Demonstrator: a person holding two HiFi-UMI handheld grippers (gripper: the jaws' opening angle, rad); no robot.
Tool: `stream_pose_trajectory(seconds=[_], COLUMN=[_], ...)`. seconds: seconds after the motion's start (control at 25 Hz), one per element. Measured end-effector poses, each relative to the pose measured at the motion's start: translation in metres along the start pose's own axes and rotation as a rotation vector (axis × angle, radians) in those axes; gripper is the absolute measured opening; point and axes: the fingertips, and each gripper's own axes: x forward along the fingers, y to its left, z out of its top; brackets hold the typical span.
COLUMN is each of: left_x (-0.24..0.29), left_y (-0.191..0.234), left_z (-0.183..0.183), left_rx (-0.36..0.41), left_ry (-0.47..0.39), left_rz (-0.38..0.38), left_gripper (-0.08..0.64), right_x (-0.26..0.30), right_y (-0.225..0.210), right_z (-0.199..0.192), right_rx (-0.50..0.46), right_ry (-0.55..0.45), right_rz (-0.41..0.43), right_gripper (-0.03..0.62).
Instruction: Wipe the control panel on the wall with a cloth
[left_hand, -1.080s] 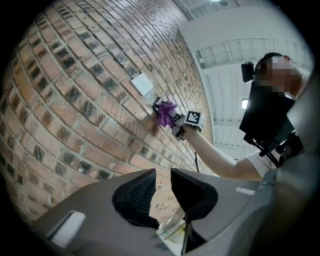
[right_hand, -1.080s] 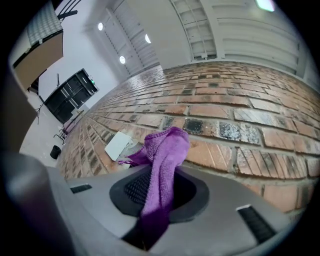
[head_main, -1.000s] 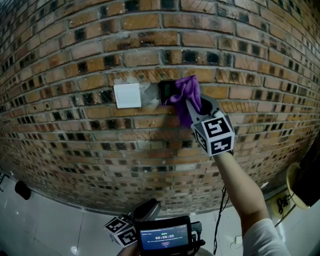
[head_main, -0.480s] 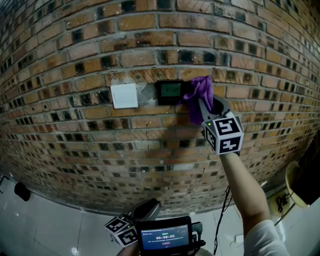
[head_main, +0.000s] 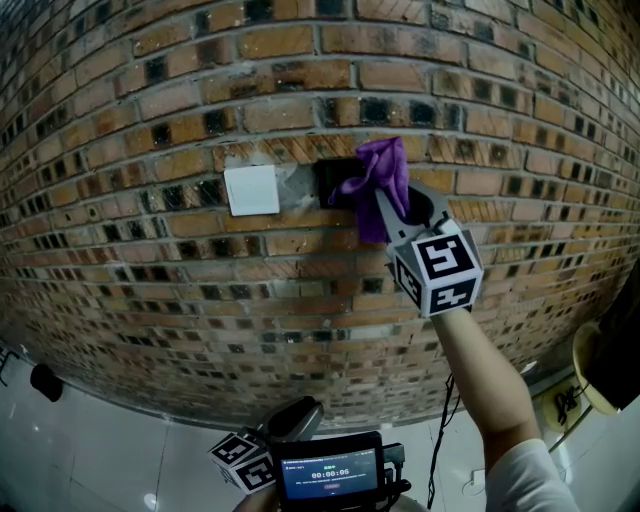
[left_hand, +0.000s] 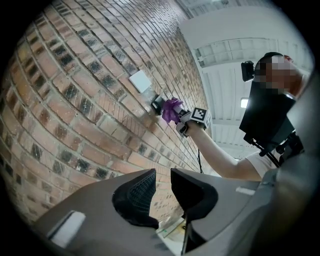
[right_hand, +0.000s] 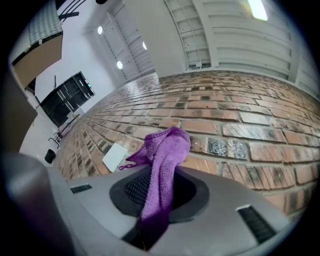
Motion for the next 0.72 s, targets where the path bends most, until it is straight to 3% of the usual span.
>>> stream_pose_trajectory(seconds=[0.36, 0.72], left_x=[-0.02, -0.04], left_y=[0.011, 0.022], left_z=[0.01, 0.02], left_rx=[0.01, 0.015], left_ry=[-0.035, -0.064], left_rz=[0.046, 0.09], left_gripper=[0.081, 0.081], right_x=[0.044, 0.076], right_y=[0.077, 0.149], right_z=[0.018, 0.005], right_rx=[0.036, 0.019], right_ry=[-0.03, 0.019], right_rz=[0.141, 0.284], right_gripper=[0.08, 0.08])
